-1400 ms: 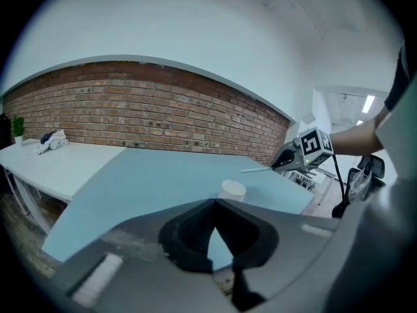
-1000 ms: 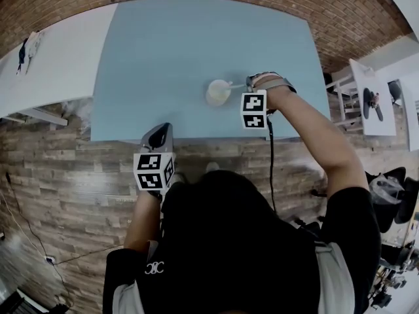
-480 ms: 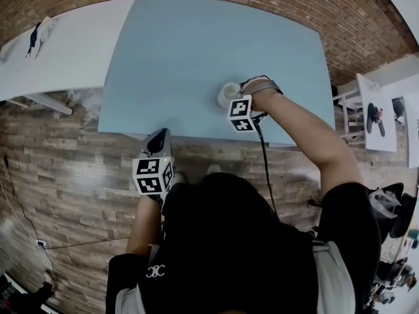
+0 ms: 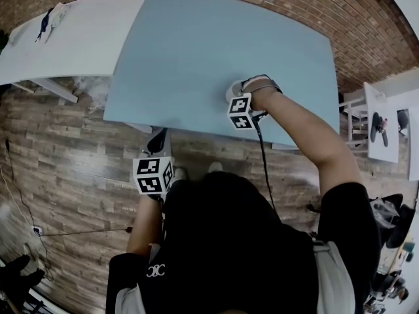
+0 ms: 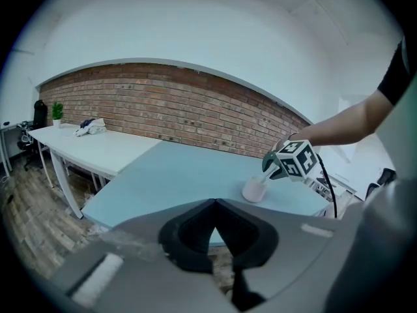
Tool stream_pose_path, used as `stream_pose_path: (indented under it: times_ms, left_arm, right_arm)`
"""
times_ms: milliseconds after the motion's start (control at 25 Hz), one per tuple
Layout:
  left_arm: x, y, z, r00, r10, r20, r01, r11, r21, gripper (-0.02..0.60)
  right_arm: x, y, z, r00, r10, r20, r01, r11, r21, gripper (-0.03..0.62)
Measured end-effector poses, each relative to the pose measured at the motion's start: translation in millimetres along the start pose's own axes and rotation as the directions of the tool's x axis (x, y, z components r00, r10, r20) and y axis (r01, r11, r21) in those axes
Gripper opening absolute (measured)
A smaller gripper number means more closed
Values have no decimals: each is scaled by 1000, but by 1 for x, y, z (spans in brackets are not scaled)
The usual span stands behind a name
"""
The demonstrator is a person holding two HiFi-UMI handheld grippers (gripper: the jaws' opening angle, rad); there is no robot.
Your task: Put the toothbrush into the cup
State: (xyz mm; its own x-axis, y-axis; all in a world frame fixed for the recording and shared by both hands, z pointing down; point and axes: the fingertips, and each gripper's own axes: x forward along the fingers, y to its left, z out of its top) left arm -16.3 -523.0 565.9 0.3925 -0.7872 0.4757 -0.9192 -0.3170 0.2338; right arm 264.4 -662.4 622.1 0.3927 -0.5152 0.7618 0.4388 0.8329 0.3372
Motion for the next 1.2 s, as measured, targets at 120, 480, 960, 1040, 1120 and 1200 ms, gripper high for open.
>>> stream_pose_path:
  times_ms: [120,480,960,1040,1120,1200]
  left_arm:
    - [3,0,0,1000,-6,-3,6,1000,10,8]
    - [29,-17,23,997,-81,-11,82,991,110,6]
    - [62,-47,69,978,-209,10,200,950,238,8]
    - [64,-51,71,973,-232,6,223,940,258,8]
    - [64,-54,69,968,-252,-1,243,930,274,8]
    - [63,-54,66,963,-270,-10,261,920,291,8]
  right_arm:
    - [-13,-11,4,995,-50,84,43,996,80,129]
    - [-70,-23,-42,861,-290,418,-92,719,689,63]
    - [-96,41,-115,700,-672,242,-358,-37,933,9]
    - [-105,53,-118,676,-713,186,-418,-164,894,9]
    - [-118,65,-117,654,-745,135,-467,-256,847,9]
    - [-131,76,-110,641,-762,94,-494,-315,810,9]
